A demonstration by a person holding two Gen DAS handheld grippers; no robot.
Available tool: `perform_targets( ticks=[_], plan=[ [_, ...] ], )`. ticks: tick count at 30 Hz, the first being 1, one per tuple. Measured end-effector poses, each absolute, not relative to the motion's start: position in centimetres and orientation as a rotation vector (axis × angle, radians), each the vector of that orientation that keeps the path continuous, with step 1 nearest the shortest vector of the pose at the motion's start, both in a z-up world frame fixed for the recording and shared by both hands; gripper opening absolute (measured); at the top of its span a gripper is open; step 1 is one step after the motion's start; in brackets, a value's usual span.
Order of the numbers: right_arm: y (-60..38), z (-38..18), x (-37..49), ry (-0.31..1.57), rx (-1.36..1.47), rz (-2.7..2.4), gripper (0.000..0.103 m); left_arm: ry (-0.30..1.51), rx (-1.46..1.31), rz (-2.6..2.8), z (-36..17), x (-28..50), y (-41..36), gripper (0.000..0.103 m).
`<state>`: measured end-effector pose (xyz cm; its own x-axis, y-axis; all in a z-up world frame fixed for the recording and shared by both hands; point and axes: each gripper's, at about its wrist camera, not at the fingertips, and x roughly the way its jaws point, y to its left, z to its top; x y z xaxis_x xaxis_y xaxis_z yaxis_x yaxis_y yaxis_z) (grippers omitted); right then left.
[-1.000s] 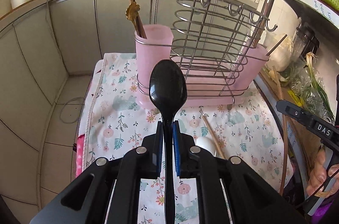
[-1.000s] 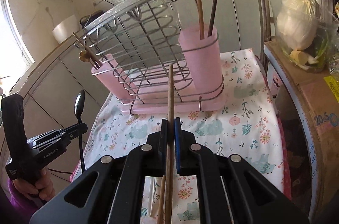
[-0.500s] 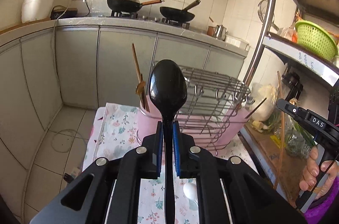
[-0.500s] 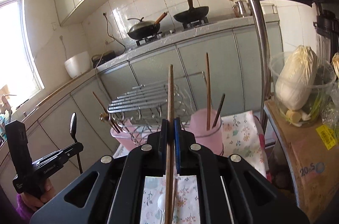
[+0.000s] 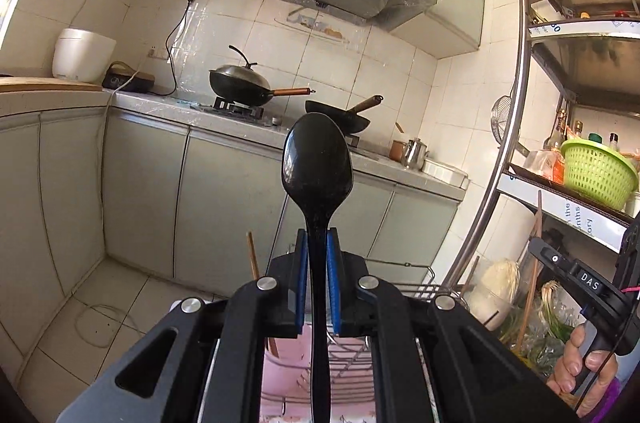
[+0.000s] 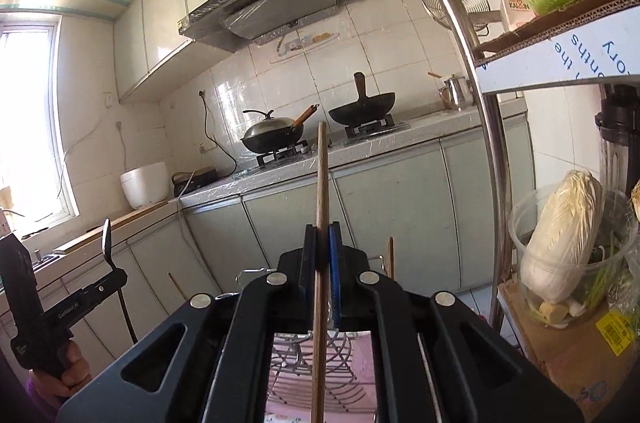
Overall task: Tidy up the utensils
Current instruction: 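Lift the black spoon with the left tool while the right tool raises its chopstick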
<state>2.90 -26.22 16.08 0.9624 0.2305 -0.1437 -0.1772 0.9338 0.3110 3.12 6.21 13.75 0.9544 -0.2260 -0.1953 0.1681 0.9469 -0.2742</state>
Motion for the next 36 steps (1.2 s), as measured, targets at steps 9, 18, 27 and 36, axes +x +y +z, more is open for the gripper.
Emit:
perform_targets(
  ticks=[9, 18, 27, 36],
  plan=[
    [-26.0, 16.9, 5.1, 0.02, 0.234, 0.151, 0.007, 0.155, -0.215, -0.13, 11.8, 7.8, 4.8, 0.008],
    [-25.5, 15.7, 7.4, -0.012, 0.18, 0.133, 0.007, 0.127, -0.179, -0.095, 8.9, 10.4, 4.5, 0.008],
    [-26.4, 13.7, 8.5, 0.019, 0.197, 0.116, 0.007, 0.175, -0.145, -0.116, 6.0, 10.1, 3.9, 0.008],
    [-26.5, 14.4, 8.4, 0.018, 0.185, 0.116, 0.007, 0.195, -0.157, -0.112, 5.3, 9.8, 4.1, 0.008]
  ],
)
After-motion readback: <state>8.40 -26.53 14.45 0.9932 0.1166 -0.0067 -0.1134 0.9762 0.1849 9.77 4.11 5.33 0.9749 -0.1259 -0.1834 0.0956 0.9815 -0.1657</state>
